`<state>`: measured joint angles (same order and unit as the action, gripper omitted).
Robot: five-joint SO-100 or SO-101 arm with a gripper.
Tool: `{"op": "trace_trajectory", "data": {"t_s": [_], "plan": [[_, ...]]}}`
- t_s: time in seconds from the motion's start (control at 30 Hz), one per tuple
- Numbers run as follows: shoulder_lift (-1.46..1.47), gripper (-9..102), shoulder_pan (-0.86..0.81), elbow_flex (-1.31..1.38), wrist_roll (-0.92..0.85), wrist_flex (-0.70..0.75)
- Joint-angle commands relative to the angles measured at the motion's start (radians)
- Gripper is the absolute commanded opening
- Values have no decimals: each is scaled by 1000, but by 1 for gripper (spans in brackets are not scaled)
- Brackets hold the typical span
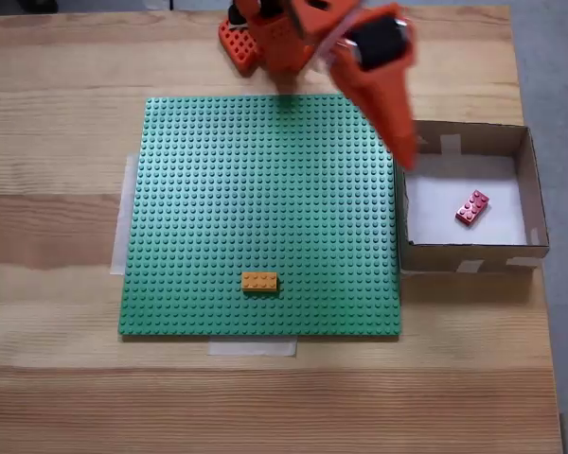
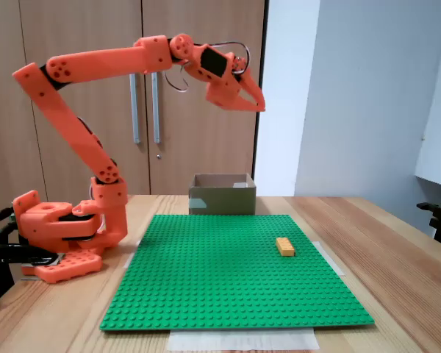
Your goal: Pick the red lego block and put it in the box.
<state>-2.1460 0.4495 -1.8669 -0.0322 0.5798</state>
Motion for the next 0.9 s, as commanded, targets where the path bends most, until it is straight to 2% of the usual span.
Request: {"op": "trace_trajectory", "data": {"t_s": [0.0, 0.4, 0.6, 0.87], "plan": [[-104, -1, -75, -28, -8, -60], [-256, -1, -330, -150, -72, -126], [-416, -1, -426, -241, -23, -26], [-652, -1, -466, -465, -11, -11]]}}
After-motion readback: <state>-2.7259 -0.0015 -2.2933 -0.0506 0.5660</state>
